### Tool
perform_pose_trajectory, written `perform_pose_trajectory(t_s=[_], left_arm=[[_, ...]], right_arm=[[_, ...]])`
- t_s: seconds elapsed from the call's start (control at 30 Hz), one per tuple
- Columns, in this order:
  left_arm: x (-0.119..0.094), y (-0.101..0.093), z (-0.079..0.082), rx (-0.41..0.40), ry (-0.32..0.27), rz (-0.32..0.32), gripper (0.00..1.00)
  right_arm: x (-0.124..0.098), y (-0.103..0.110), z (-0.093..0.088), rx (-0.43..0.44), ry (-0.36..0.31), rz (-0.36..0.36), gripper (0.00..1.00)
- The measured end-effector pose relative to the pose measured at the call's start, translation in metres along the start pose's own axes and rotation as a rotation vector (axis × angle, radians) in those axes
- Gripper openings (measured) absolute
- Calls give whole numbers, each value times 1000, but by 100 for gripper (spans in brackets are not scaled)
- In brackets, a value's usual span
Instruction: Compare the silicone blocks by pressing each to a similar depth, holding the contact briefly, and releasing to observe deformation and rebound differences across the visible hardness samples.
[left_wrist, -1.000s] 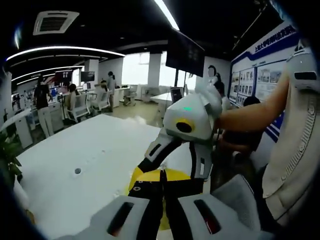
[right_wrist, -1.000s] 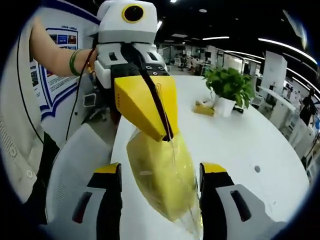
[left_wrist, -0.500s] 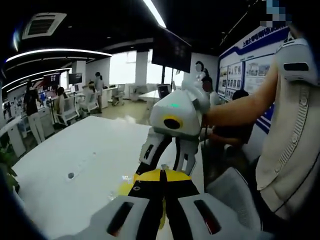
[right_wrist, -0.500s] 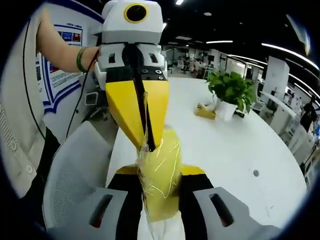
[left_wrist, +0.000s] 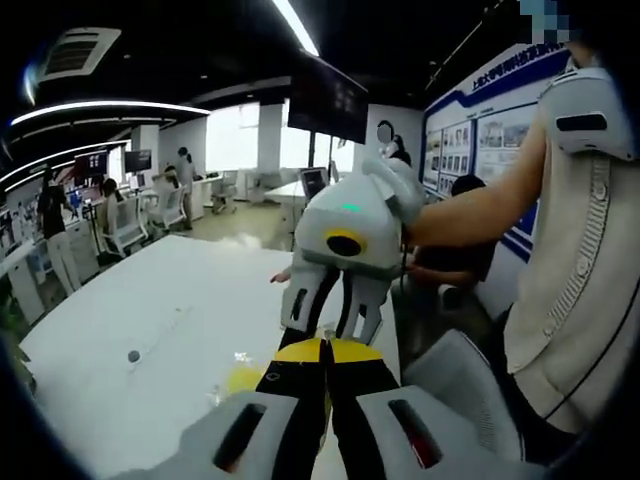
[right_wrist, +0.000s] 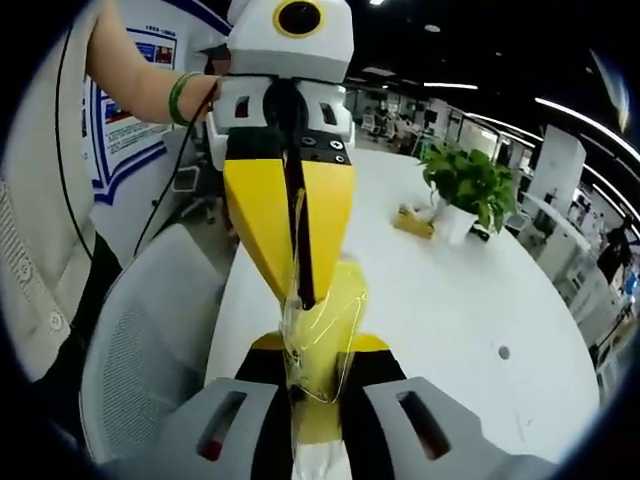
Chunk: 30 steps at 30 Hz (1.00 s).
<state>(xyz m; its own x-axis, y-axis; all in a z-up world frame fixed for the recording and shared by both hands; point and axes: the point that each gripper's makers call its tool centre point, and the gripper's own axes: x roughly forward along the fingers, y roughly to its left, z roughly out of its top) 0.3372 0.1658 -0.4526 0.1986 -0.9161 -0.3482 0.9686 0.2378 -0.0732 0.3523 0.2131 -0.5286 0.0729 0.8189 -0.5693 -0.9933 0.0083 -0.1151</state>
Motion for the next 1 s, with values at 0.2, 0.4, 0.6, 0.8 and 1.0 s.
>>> perform_pose_trajectory(t_s=[0.2, 0.4, 0.6, 0.8, 1.0], left_arm=[[1, -1, -1, 13, 5, -4, 0], [2, -2, 0, 21, 5, -11, 0], [3, -4, 2, 16, -3, -17, 0], [3, -3, 2, 17, -1, -20, 0], [2, -2, 0, -51, 12, -13, 0]], right_arm=[[-1, 1, -2, -14, 17, -10, 6], [-3, 2, -4, -19, 28, -12, 6], [-7, 3, -3, -1, 24, -10, 6], [-7, 5, -4, 0, 28, -4, 6], [-6, 8, -5, 4, 36, 10, 8]])
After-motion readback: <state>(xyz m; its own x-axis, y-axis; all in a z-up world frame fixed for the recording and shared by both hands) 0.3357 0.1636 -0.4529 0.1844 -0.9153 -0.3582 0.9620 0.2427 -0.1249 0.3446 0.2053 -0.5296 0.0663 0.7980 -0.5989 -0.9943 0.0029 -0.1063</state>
